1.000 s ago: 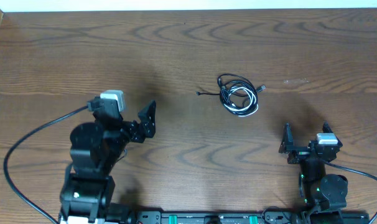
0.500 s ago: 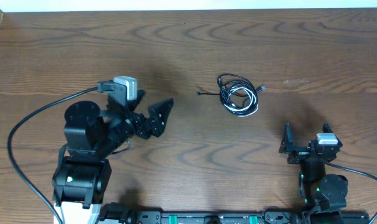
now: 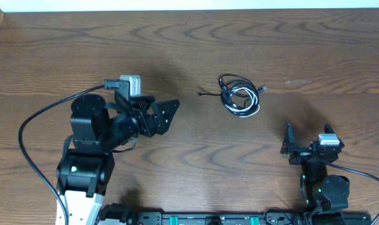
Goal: Untangle cables
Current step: 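Raise the left arm and move its open gripper toward the cable bundle, then lower the left gripper onto the black and white cable bundle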
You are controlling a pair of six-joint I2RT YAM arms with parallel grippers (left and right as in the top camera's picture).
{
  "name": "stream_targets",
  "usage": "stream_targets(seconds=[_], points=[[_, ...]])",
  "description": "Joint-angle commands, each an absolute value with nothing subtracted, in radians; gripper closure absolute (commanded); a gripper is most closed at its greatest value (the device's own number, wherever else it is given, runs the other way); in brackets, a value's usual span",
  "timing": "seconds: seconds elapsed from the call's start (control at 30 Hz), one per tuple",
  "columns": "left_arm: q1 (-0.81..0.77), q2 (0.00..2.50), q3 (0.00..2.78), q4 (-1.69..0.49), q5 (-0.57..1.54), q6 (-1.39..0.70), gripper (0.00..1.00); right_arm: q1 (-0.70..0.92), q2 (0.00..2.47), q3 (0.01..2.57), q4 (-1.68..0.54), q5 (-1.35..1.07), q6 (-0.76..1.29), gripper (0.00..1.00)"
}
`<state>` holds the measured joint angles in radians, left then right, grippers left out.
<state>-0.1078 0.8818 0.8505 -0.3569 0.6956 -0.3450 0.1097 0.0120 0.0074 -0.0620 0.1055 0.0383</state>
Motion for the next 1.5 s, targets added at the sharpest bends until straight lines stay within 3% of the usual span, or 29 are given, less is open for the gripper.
stream_targets(seconds=[0.0,0.43,0.63,1.03,1.47], points=[[-0.121,0.918,0.868,-0.364,0.638,-0.474,0.08,0.108,0.009,0.006,-0.063,0.113,0.047,0.01],[-0.399,0.987,0.877,-0.424,0.167,-0.635,0.08,0.108,0.009,0.006,-0.063,0.113,0.047,0.01],[-0.490,1.082,0.994,-0.570,0.024,-0.634,0.08,0.108,0.009,0.006,-0.064,0.113,0.047,0.01],[-0.495,1.435,1.343,-0.905,0.016,-0.633,0.08,0.108,0.009,0.006,-0.063,0.113,0.047,0.01],[-0.495,1.545,1.354,-0.841,0.056,-0.634,0.08,0.108,0.009,0.006,-0.063,0.113,0.047,0.01]])
